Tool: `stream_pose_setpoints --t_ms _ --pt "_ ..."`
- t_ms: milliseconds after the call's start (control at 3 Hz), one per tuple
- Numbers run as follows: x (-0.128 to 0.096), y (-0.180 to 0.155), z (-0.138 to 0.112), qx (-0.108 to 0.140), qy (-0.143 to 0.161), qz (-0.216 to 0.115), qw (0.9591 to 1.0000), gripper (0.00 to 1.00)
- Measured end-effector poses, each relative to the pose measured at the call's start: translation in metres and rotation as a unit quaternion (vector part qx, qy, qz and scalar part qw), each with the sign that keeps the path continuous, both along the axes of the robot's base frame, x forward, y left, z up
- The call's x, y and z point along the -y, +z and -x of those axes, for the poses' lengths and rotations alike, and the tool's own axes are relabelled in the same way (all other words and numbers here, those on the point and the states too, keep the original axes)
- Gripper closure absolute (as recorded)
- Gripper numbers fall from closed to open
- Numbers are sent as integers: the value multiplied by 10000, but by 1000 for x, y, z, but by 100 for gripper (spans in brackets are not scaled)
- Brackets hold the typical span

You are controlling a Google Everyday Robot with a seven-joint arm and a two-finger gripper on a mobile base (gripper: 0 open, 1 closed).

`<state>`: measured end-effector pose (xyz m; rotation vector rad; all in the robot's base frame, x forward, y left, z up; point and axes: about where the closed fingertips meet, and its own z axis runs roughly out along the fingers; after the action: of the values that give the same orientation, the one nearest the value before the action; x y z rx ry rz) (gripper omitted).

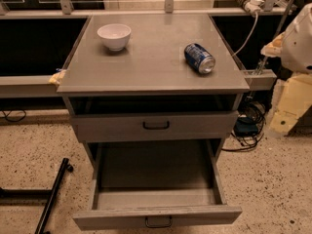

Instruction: Place pepsi can into middle drawer

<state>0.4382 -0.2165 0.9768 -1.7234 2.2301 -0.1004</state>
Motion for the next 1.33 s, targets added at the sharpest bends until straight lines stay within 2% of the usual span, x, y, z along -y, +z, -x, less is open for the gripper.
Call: stream_pose_setpoints --t_ms 333,667,1000,1333 --pt "0 0 0 0 0 0 10000 0" --pt "0 0 -8 148 -51 -62 9999 0" --pt "-2 -10 -28 290 -144 -159 9993 0" --pt "-7 -26 -79 565 -408 -400 9968 0"
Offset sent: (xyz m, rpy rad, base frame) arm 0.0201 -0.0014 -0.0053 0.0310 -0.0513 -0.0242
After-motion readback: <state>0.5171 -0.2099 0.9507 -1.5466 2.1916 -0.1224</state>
